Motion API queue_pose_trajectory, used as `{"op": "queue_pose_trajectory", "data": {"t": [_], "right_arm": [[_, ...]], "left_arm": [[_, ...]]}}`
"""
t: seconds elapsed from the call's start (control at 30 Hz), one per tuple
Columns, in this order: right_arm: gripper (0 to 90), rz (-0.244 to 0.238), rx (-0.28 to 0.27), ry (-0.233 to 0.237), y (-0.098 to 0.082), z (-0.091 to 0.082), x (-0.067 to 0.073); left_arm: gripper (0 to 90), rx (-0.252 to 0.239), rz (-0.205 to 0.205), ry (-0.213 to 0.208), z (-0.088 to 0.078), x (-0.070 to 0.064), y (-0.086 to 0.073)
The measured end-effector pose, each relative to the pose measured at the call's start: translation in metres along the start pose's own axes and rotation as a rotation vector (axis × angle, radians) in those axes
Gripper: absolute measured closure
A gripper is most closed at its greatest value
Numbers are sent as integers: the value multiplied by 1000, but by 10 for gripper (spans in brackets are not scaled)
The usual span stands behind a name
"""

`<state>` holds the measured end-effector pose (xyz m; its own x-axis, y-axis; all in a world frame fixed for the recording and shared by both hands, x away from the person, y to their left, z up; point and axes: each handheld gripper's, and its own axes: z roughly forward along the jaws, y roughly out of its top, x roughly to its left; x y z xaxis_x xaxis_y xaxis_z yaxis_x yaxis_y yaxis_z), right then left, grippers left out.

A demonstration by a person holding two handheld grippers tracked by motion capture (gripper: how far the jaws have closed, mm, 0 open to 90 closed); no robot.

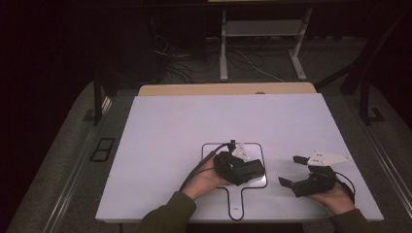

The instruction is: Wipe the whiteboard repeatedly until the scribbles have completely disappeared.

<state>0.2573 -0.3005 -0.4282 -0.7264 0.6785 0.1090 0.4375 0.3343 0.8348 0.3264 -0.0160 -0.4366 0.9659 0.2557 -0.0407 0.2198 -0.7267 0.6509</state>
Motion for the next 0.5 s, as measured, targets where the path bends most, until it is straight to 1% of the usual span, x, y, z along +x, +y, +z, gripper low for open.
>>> {"op": "queue_pose_trajectory", "data": {"t": [0.03,0.07,0.13,0.17,0.23,0.3,0.33,0.4,0.43,0.47,0.5], "right_arm": [[13,0,0,0,0,0,0],[13,0,-1,0,0,0,0],[13,0,-1,0,0,-1,0],[13,0,-2,-1,0,0,-1],[13,0,-1,-1,0,0,-1],[13,0,1,1,0,0,0],[13,0,1,0,0,0,0],[13,0,1,0,0,0,0],[13,0,1,0,0,0,0],[13,0,0,0,0,0,0],[13,0,1,0,0,0,0]], "left_arm": [[394,-7,-11,9,-1,5,-1],[394,-4,-18,24,-2,9,-2],[394,-15,-51,42,-5,18,-6],[394,-9,-59,51,-8,22,-8],[394,-19,-87,54,-9,27,-10],[394,-7,-67,59,-9,24,-9],[394,-9,-66,44,-8,21,-7],[394,1,-30,31,-4,12,-3],[394,3,-14,17,-1,6,0],[394,-5,-7,6,2,0,2],[394,5,10,2,3,-3,3]]}}
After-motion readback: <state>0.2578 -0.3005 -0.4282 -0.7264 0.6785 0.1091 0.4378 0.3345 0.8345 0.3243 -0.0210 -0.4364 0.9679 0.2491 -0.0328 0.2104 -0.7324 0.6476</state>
